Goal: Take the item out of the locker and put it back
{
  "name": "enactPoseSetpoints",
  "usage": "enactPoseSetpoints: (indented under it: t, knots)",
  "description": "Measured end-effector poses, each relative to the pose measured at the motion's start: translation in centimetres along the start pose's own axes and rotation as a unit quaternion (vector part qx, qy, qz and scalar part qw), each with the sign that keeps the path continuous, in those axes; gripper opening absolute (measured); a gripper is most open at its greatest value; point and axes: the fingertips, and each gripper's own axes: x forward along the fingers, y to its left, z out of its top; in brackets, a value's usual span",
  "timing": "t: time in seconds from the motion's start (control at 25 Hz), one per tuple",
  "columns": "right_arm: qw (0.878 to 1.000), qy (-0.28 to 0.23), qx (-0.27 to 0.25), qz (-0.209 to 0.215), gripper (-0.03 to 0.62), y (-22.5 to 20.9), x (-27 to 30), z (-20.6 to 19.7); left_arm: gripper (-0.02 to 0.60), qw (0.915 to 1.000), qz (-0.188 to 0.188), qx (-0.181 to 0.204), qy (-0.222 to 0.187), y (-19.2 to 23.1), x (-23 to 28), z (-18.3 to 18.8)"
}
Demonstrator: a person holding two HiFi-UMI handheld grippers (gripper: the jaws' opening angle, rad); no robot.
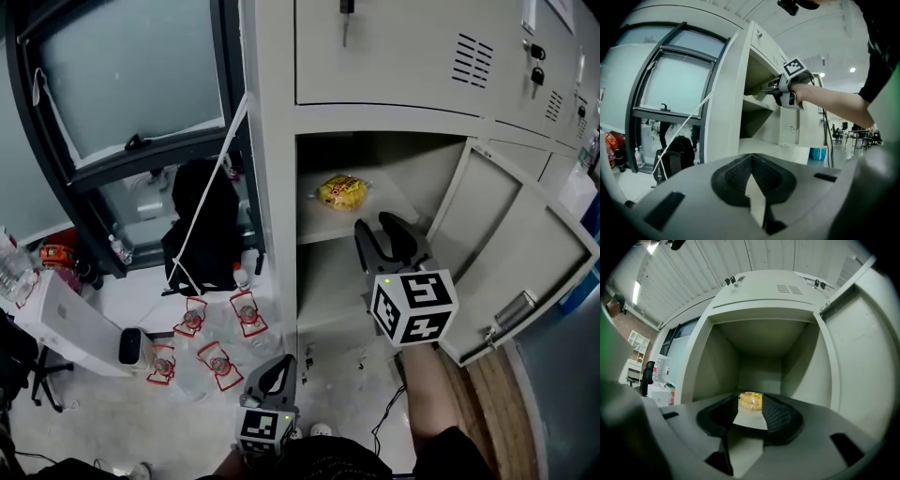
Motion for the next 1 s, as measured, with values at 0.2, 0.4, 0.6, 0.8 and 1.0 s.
enactPoseSetpoints:
  t: [0.2, 0.4, 0.6, 0.8, 1.0]
  knots:
    - [0.999, 0.031, -0.013, 0.007, 0.166, -0.2, 2.5, 0.1, 0.007, 0.9999, 0.000, -0.013, 0.004, -0.2, 0.0, -0.1]
    - [0.997, 0.067, -0.015, 0.017, 0.166, -0.1, 4.5, -0.6, 0.008, 0.9998, -0.001, -0.017, 0.007, -0.5, 0.4, 0.4]
    - [0.994, 0.103, -0.021, 0.014, 0.164, -0.2, 5.7, -1.5, 0.007, 0.9998, 0.003, -0.019, 0.009, -0.2, 0.6, 0.3]
    - [0.992, 0.126, -0.015, 0.017, 0.150, -0.1, 6.5, -2.4, 0.008, 0.9997, 0.004, -0.022, 0.012, 0.3, 0.6, 0.2]
    - [0.992, 0.126, -0.003, 0.012, 0.114, -0.3, 6.8, -2.5, 0.008, 0.9997, 0.004, -0.021, 0.013, 0.5, 0.6, 0.0]
